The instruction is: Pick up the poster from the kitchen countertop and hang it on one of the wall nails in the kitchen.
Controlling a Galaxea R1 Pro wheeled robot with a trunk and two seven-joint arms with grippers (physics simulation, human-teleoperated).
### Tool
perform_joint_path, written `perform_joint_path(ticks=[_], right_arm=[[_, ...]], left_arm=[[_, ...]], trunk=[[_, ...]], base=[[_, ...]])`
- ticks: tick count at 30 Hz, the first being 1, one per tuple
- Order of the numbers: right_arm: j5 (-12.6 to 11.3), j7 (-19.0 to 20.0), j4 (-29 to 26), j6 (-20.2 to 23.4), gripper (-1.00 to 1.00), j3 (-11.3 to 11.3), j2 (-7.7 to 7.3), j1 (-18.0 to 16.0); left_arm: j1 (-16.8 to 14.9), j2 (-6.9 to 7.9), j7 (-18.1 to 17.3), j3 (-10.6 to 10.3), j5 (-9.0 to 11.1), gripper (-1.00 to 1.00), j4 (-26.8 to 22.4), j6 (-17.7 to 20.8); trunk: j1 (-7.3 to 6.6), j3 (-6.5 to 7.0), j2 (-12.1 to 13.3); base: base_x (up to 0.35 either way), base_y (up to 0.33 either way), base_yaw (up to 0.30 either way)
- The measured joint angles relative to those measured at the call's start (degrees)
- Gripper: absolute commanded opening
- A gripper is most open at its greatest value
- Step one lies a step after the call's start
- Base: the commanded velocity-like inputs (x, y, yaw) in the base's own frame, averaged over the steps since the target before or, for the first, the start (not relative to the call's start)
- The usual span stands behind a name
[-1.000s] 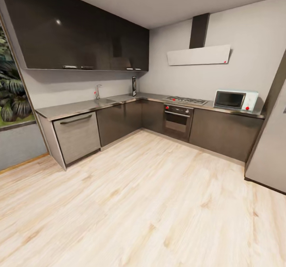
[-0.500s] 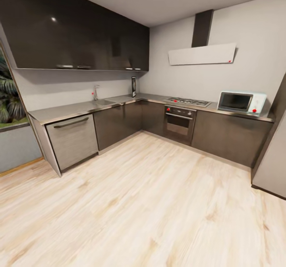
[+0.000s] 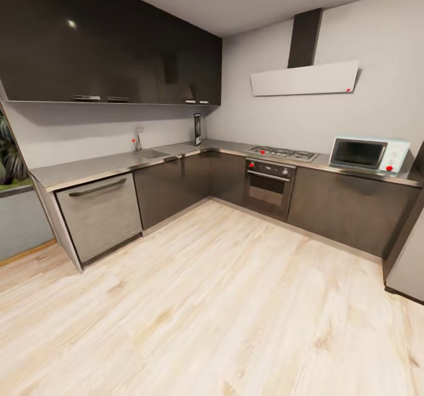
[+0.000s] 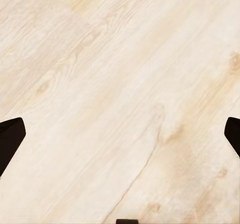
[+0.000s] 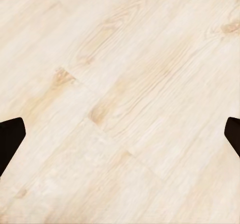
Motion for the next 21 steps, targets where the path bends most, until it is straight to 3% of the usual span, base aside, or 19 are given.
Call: perform_joint_path(ticks=[21], right_arm=[[0.05, 0.0, 0.0, 0.0, 1.0, 0.0, 0.0, 0.0]], left_arm=[[0.0, 0.0, 0.0, 0.0, 0.0, 1.0, 0.0, 0.0]], trunk=[[0.0, 0.0, 0.0]], base=[[0.337, 0.0, 0.0]])
